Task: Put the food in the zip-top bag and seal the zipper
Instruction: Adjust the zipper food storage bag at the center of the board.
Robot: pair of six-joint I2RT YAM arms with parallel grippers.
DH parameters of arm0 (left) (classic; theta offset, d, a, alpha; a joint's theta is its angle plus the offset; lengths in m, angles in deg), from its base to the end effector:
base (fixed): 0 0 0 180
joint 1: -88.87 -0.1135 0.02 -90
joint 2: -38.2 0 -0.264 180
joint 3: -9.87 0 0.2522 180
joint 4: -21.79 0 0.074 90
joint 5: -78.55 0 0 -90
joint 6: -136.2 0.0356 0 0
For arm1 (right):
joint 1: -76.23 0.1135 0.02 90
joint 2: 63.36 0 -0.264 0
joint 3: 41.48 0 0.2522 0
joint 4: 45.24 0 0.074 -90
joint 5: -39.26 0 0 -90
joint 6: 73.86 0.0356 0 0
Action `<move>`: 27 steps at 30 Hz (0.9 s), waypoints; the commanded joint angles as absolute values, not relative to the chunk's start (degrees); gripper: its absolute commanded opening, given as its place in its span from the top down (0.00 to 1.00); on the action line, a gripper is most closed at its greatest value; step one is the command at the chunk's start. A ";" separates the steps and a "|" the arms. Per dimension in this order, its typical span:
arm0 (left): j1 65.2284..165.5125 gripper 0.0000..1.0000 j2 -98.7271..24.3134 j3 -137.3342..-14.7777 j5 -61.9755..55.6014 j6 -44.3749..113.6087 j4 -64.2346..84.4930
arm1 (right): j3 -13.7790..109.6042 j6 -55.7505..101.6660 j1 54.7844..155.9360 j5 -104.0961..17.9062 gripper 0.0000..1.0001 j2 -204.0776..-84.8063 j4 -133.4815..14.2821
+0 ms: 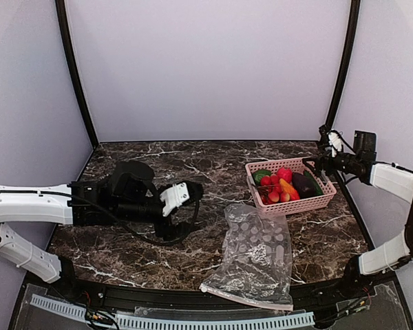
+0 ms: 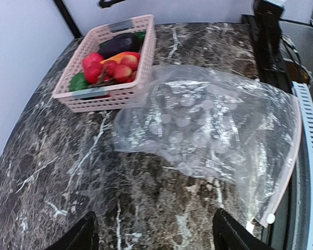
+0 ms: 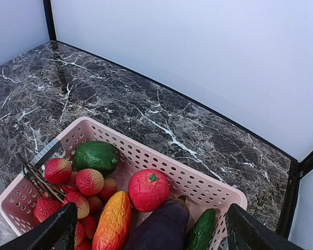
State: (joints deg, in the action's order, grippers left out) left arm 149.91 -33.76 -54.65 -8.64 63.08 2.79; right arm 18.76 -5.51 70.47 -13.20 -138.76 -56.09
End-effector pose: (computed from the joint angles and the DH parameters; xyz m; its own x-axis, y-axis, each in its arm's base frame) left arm 0.1372 -0.2514 0.2831 0.0536 0.5021 -0.8632 0.9192 0.3129 0.2391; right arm 0.2895 -0.0074 0.2582 -0.2339 -0.2704 -0.9339 -0.5934 0.8006 -0.0832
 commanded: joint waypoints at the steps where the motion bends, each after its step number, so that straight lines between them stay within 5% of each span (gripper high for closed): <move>1: 155.99 0.26 -36.15 -57.00 -9.65 64.61 -3.18 | 18.00 -8.01 70.09 -9.76 0.05 -139.02 -56.27; 5: 160.50 0.04 -41.91 -60.49 -10.67 66.17 -6.83 | 17.85 -7.90 70.08 -9.25 0.06 -139.45 -56.06; 13: 172.53 0.19 -52.55 -66.79 -16.90 78.54 -9.12 | 17.98 -8.21 70.08 -8.79 0.06 -139.57 -56.26; 22: 171.26 0.12 -60.95 -71.45 -28.78 60.83 -2.71 | 17.85 -8.46 70.08 -8.12 0.07 -138.20 -56.81; 27: 168.51 0.27 -64.28 -74.93 -27.02 50.77 -3.84 | 18.04 -8.60 70.08 -7.66 0.07 -139.59 -56.84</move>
State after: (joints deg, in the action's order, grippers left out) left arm 170.30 -62.66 -71.39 -26.26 61.29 -3.83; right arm 18.71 -7.91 70.45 -8.83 -139.11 -56.37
